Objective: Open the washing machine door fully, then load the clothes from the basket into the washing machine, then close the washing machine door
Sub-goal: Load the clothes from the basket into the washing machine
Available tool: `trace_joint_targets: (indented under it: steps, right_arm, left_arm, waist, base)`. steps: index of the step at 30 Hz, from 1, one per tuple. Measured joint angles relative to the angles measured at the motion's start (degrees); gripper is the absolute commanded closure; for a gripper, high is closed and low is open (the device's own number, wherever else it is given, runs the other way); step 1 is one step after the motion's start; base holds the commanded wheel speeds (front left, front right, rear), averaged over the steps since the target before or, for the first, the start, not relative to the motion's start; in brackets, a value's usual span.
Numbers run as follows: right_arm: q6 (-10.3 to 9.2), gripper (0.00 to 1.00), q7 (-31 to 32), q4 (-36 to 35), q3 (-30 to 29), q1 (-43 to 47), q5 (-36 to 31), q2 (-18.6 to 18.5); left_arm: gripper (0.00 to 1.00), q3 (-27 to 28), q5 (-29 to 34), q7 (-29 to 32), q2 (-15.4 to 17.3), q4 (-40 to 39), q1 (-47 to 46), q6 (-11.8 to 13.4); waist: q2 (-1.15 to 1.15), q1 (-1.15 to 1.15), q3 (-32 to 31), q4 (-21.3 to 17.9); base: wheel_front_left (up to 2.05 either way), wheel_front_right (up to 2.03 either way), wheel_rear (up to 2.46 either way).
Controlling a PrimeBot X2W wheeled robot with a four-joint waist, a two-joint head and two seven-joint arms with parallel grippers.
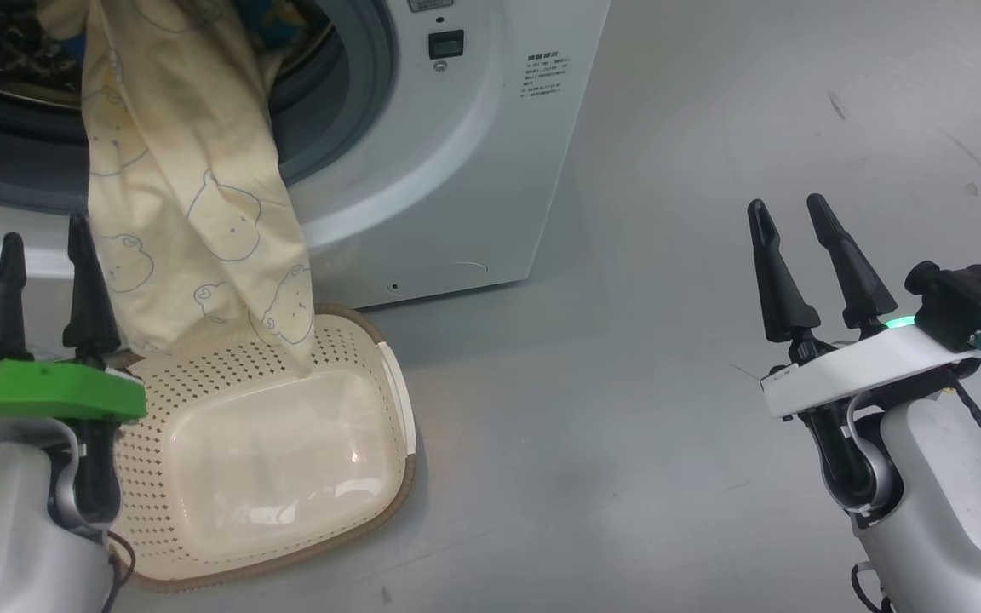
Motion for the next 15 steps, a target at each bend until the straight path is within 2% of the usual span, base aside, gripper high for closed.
trace_joint_targets:
  steps: [5, 15]
  right_arm:
    - [0.0, 0.0, 0.0, 0.14, 1.08, 0.1, 0.0, -1.07]
    - [0.0, 0.0, 0.0, 1.4, 1.75, 0.28, -0.09, -2.26]
  left_arm:
    - [0.0, 0.73, 0.35, 0.0, -1.51, -2.88, 4.05, 0.49]
    - [0.0, 2.79, 2.0, 0.0, -2.34, -7.79, 8.55, 1.01]
  waist:
    - [0.0, 0.0, -0.26, 0.39]
    - [0.0, 0.0, -0.59, 0.75]
  base:
    - [0.0, 0.0, 0.0]
    - [0.0, 0.0, 0.0]
